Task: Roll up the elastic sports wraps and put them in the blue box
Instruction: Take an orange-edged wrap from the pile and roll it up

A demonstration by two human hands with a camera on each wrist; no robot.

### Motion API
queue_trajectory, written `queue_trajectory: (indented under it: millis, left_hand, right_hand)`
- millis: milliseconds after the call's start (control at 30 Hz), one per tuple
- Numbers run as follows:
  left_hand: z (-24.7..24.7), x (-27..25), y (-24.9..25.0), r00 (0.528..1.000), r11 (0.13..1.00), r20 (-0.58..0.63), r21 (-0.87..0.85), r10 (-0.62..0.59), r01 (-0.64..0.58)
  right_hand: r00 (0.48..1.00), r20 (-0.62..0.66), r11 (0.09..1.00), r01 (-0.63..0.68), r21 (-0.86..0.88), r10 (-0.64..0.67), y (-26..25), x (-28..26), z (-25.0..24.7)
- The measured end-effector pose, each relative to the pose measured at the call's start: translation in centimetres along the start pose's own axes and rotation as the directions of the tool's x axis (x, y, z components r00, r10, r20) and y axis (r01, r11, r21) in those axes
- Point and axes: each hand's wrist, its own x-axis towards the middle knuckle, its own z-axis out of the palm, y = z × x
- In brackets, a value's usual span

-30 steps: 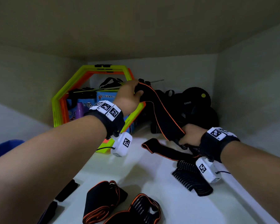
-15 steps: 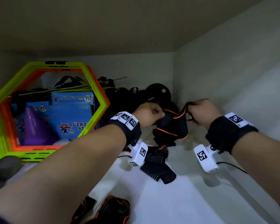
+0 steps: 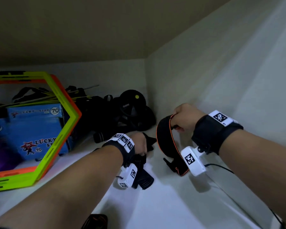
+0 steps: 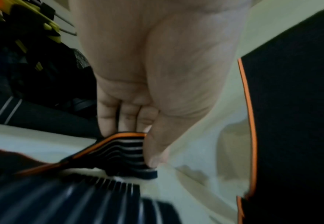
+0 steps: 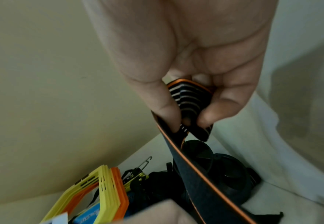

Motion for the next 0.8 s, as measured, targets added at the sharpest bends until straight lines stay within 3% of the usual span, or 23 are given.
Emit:
queue_trajectory:
  millis: [133, 233, 300, 367, 467, 533, 633, 700, 800]
  left_hand:
    - [-4.8, -0.9, -0.5, 0.952, 0.989, -0.306, -0.139, -0.005, -0.04]
    - [-10.1, -3.1, -0.4, 0.869, 0.913, -0.487, -0.389, -0.091, -0.122]
    - [-13.3, -4.8, -0.3, 0.791, 0.861, -0.604, -0.45, -0.099, -0.236]
    - [-15.9, -6.6, 0.3, 0.751, 0.779, -0.654, -0.514, -0.087, -0.358]
    - [-18.8, -9.6, 1.7, 0.743, 0.645, -0.667, -0.593, -0.059, -0.481]
    - [-19.8, -11.3, 2.7, 0.709, 0.603, -0.705, -0.572, -0.016, -0.556]
    - [-19.7, -12.7, 3.3, 0.663, 0.602, -0.748, -0.515, 0.032, -0.61]
    - [-19.1, -12.9, 3.4, 0.611, 0.673, -0.788, -0.416, 0.068, -0.611]
    - [-17.8, -13.6, 4.0, 0.56, 0.764, -0.814, -0.26, 0.155, -0.591]
  right_hand:
    - [0.992, -0.046, 0.993, 0.117, -0.013, -0.118, -0.3, -0.7, 0.1]
    - [0.967, -0.113, 0.973, 0.23, -0.009, -0.229, -1.4, -0.4, -0.1]
    - [0.932, -0.18, 0.949, 0.31, -0.062, -0.316, -2.6, 0.0, -0.6]
    - [0.889, -0.249, 0.924, 0.368, -0.107, -0.384, -4.0, 0.0, -1.4]
    - [0.826, -0.354, 0.896, 0.433, -0.103, -0.44, -6.0, -0.4, -2.8]
    - [0.793, -0.396, 0.878, 0.471, -0.085, -0.463, -7.1, -0.8, -3.7]
    - [0.707, -0.458, 0.823, 0.558, -0.105, -0.538, -8.3, -1.6, -5.0]
    - [0.612, -0.498, 0.763, 0.622, -0.176, -0.614, -9.0, -2.3, -5.5]
    - [0.558, -0.488, 0.705, 0.685, -0.186, -0.671, -9.8, -4.0, -5.8]
